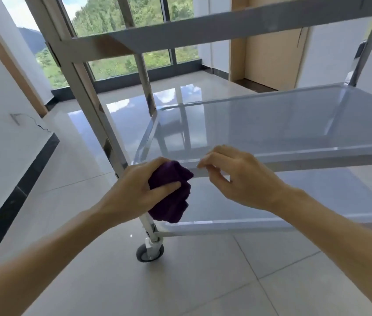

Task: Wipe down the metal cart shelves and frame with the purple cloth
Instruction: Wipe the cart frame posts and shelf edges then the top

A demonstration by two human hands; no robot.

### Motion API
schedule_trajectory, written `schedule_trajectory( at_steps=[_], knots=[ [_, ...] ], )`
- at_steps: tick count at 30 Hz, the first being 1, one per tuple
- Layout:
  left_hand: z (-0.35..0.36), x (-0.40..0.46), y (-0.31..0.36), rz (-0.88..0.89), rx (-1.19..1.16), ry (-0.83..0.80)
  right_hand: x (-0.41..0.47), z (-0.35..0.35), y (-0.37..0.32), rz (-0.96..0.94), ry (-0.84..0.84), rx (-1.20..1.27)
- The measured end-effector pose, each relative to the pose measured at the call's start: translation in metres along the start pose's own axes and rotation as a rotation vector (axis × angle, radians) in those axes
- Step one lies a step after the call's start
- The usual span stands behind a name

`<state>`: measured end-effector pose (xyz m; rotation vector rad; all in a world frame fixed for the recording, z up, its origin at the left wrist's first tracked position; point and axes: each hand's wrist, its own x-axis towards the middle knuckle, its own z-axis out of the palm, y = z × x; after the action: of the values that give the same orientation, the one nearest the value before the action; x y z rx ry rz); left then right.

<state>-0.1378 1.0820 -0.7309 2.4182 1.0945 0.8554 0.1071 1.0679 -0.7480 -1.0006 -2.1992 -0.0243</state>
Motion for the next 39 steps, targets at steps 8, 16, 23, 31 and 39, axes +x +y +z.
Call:
schedule_trajectory(
  at_steps=[8, 16, 23, 31, 39],
  knots=[
    [0.075, -0.025, -0.089, -0.170, -0.109, -0.071, -0.056, 0.059, 0.035, 0.292, -0.421, -0.208],
    [0.098, -0.020, -0.127, -0.396, -0.503, 0.035, -0.072, 0.105, 0.054, 0.697, -0.336, 0.201],
    [0.104, -0.036, -0.115, -0.406, -0.930, -0.173, -0.062, 0.127, 0.027, 0.767, -0.334, 0.630],
    [0.090, -0.032, -0.100, -0.389, -0.814, -0.204, -0.034, 0.123, 0.006, 0.735, -0.259, 0.733],
    [0.083, -0.032, -0.112, -0.365, -0.420, -0.459, -0.039, 0.117, 0.017, 0.793, -0.269, 0.565]
  ],
)
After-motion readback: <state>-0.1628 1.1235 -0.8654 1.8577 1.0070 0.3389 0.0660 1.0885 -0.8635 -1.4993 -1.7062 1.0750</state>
